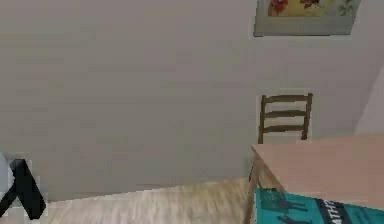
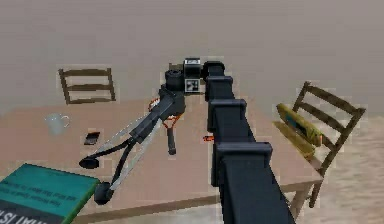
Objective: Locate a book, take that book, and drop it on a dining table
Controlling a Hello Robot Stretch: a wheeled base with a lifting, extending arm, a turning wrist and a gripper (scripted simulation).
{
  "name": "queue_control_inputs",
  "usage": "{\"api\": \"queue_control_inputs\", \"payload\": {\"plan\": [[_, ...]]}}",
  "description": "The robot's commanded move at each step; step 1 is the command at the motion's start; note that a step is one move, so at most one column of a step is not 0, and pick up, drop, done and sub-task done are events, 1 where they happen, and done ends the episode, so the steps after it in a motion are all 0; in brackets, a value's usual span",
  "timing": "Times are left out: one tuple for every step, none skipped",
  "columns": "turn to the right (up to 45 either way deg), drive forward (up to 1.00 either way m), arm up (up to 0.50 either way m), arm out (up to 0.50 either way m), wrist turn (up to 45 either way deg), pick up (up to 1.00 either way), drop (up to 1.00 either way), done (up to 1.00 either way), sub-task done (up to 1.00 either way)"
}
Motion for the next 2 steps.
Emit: {"api": "queue_control_inputs", "payload": {"plan": [[-45.0, 0.0, 0.0, 0.0, 0.0, 0.0, 0.0, 0.0, 0.0], [-45.0, 0.0, 0.0, 0.0, 0.0, 0.0, 0.0, 0.0, 0.0]]}}
